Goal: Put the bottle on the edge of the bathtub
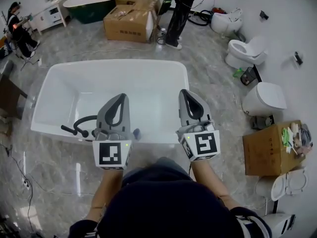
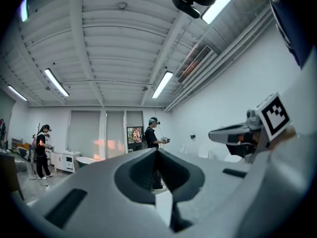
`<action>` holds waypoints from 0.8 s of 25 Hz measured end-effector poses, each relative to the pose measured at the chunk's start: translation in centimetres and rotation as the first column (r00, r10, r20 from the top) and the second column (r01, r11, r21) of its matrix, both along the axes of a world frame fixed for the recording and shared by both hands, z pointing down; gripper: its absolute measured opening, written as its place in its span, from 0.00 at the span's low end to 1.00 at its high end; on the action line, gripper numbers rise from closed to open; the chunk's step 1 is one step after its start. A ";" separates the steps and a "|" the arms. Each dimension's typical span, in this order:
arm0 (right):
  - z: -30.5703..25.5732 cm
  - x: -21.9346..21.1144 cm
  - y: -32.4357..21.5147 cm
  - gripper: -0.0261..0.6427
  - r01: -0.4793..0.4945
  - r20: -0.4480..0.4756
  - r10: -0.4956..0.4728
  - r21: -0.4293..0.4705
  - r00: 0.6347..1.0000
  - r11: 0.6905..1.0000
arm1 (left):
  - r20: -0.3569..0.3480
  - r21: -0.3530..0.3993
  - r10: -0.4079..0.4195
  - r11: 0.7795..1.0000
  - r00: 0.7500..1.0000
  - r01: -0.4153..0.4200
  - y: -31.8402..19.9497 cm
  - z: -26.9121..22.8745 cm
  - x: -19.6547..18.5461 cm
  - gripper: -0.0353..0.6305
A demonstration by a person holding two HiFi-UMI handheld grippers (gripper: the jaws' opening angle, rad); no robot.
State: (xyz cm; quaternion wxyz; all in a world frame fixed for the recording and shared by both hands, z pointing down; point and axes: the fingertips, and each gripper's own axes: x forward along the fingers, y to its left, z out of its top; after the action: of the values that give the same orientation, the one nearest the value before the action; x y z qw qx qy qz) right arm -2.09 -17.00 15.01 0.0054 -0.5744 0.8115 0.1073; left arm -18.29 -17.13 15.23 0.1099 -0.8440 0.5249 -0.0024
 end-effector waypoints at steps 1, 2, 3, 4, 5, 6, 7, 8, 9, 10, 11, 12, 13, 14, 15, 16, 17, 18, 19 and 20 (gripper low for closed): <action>-0.1 0.3 0.1 0.06 0.001 0.000 -0.001 0.001 1.000 1.000 | 0.003 0.002 -0.002 1.000 1.000 0.002 0.1 0.0 0.2 0.06; -0.4 0.6 0.1 0.06 0.004 -0.004 -0.004 0.003 1.000 1.000 | -0.006 0.001 -0.006 1.000 1.000 0.006 0.2 -0.2 0.5 0.06; -0.7 0.8 0.2 0.06 0.009 -0.006 -0.009 0.007 1.000 1.000 | -0.022 0.000 -0.011 1.000 1.000 0.011 0.2 -0.6 0.8 0.06; -1.1 1.1 0.2 0.06 0.016 -0.005 -0.016 0.016 1.000 1.000 | -0.038 0.001 -0.017 1.000 0.999 0.017 0.2 -1.1 1.0 0.06; -1.5 1.4 0.1 0.06 0.024 -0.003 -0.023 0.025 1.000 0.999 | -0.045 0.005 -0.022 1.000 0.999 0.022 0.3 -1.4 1.3 0.06; -1.8 1.8 0.1 0.06 0.031 -0.004 -0.031 0.029 1.000 0.999 | -0.047 0.009 -0.026 1.000 0.999 0.027 0.3 -1.7 1.6 0.06; -2.0 2.2 0.1 0.06 0.037 -0.005 -0.036 0.027 0.999 0.999 | -0.045 0.009 -0.030 0.999 0.999 0.031 0.4 -2.0 1.9 0.06; -2.2 2.7 -0.1 0.06 0.041 -0.006 -0.041 0.023 0.999 0.999 | -0.042 0.007 -0.035 0.999 0.999 0.035 0.4 -2.3 2.3 0.06; -2.5 3.2 -0.2 0.06 0.044 -0.005 -0.044 0.023 0.999 0.999 | -0.037 0.005 -0.041 0.999 0.998 0.042 0.5 -2.6 2.7 0.06; -2.8 3.7 -0.3 0.06 0.048 -0.004 -0.048 0.026 0.999 0.999 | -0.032 0.004 -0.049 0.999 0.998 0.049 0.6 -2.8 3.1 0.06; -3.0 4.2 -0.4 0.06 0.052 -0.001 -0.052 0.030 0.999 0.998 | -0.028 0.006 -0.057 0.998 0.998 0.057 0.7 -3.0 3.5 0.06; -3.3 4.6 -0.4 0.06 0.060 0.002 -0.060 0.035 0.998 0.998 | -0.025 0.010 -0.066 0.998 0.998 0.066 0.8 -3.2 3.8 0.06; -3.5 5.0 -0.3 0.06 0.070 0.006 -0.070 0.042 0.997 0.997 | -0.024 0.013 -0.075 0.997 0.997 0.075 0.9 -3.4 4.2 0.06; -3.7 5.3 -0.3 0.06 0.082 0.007 -0.083 0.047 0.997 0.996 | -0.026 0.016 -0.085 0.996 0.996 0.085 1.1 -3.7 4.5 0.06; -3.6 5.4 -0.3 0.06 0.093 0.007 -0.094 0.048 0.996 0.994 | -0.030 0.016 -0.095 0.995 0.995 0.096 1.2 -3.8 4.7 0.06; -3.4 5.5 -0.3 0.06 0.102 0.007 -0.103 0.045 0.995 0.994 | -0.031 0.018 -0.104 0.994 0.994 0.105 1.3 -3.9 4.9 0.06; -3.1 5.6 -0.2 0.06 0.109 0.013 -0.109 0.041 0.994 0.993 | -0.029 0.022 -0.112 0.993 0.993 0.112 1.4 -3.8 4.9 0.06; -2.8 5.8 -0.3 0.06 0.114 0.026 -0.115 0.041 0.993 0.993 | -0.024 0.028 -0.118 0.993 0.993 0.118 1.4 -3.7 4.9 0.06; -2.5 6.0 -0.3 0.06 0.118 0.043 -0.119 0.044 0.992 0.992 | -0.022 0.034 -0.123 0.992 0.992 0.124 1.4 -3.5 4.9 0.06; -2.2 6.3 -0.3 0.06 0.120 0.056 -0.123 0.043 0.991 0.992 | -0.021 0.036 -0.129 0.991 0.991 0.129 1.4 -3.4 5.1 0.06</action>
State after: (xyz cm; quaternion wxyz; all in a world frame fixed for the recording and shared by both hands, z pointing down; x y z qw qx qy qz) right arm 4.23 -17.34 12.77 0.0473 -0.5267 0.8421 0.1059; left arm -13.23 -15.72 11.85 0.1204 -0.8061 0.5794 0.0083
